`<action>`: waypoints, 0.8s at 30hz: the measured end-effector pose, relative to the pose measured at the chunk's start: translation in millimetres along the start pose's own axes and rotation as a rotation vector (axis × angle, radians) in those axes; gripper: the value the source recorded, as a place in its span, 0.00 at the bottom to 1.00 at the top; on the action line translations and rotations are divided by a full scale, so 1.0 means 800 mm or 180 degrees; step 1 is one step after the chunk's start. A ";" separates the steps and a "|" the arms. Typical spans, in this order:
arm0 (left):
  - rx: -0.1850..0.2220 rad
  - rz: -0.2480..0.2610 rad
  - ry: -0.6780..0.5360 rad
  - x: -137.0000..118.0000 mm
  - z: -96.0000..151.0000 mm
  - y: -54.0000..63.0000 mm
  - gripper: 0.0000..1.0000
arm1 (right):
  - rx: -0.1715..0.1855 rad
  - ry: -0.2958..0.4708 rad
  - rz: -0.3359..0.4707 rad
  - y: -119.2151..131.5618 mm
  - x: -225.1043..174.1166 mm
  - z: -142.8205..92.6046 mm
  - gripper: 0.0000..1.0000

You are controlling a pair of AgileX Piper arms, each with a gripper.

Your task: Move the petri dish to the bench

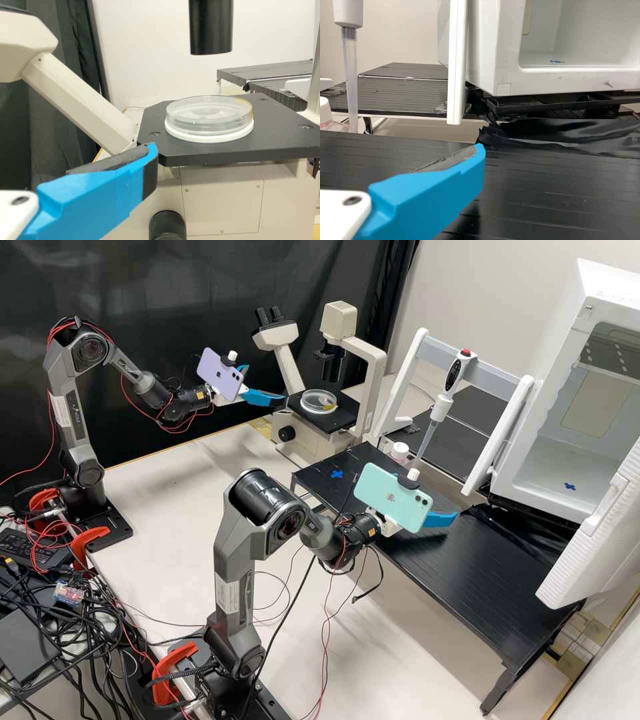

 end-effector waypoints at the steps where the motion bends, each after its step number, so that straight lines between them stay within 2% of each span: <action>1: 0.0000 0.0000 0.0000 0.000 0.000 0.000 1.00 | 0.0000 0.0000 0.0000 0.000 0.000 0.000 1.00; 8: 0.0000 0.0000 0.0000 0.000 0.000 0.000 1.00 | 0.0006 -0.0003 -0.0004 0.000 -0.001 0.000 1.00; 13: 0.0000 0.0000 0.0000 0.000 0.000 0.000 1.00 | 0.0116 0.0086 0.0033 0.007 -0.019 -0.008 1.00; 17: 0.0000 0.0000 0.0000 0.000 0.000 0.000 1.00 | 0.0131 0.0288 0.0063 0.010 -0.037 -0.029 1.00; 20: 0.0000 0.0000 0.0000 0.000 0.000 0.000 1.00 | 0.0127 0.0496 -0.0011 0.003 -0.045 -0.050 1.00; 22: 0.0000 0.0000 0.0000 0.000 0.000 0.000 1.00 | 0.0095 0.0615 -0.0073 -0.004 -0.049 -0.063 1.00; 24: 0.0000 0.0000 0.0000 0.000 0.000 0.000 1.00 | -0.0009 0.0771 -0.0192 -0.020 -0.054 -0.080 1.00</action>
